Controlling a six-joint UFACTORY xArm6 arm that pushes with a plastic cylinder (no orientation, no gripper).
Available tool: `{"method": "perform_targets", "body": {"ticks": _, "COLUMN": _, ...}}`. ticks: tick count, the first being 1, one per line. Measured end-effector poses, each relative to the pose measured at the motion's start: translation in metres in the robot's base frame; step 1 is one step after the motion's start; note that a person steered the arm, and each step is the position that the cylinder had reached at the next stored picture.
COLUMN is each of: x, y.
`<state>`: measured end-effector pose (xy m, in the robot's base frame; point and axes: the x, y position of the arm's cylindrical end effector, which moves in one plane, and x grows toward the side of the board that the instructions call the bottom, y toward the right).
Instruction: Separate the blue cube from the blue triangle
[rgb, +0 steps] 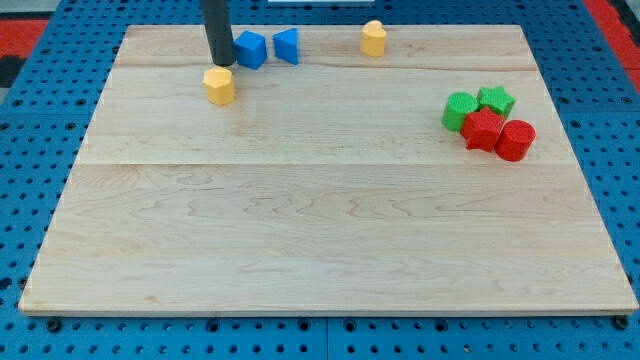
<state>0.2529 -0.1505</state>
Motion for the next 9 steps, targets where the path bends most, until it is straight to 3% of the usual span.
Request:
{"method": "perform_targets", "body": {"ticks": 1, "x": -0.027, "y": 0.006}}
{"method": "perform_targets", "body": {"ticks": 2, "x": -0.015, "y": 0.105}}
{"method": "perform_targets", "body": {"ticks": 3, "x": 0.039, "y": 0.187}}
{"method": "perform_targets", "body": {"ticks": 4, "x": 0.022, "y": 0.144}}
{"method": "perform_targets", "body": {"ticks": 5, "x": 0.004, "y": 0.218}}
{"method": "perform_targets", "body": {"ticks": 6, "x": 0.052, "y": 0.287}}
{"method": "perform_targets", "body": {"ticks": 7, "x": 0.074, "y": 0.234}}
{"method": "perform_targets", "body": {"ticks": 8, "x": 0.047, "y": 0.205}}
{"method": "perform_targets", "body": {"ticks": 9, "x": 0.011, "y": 0.261}}
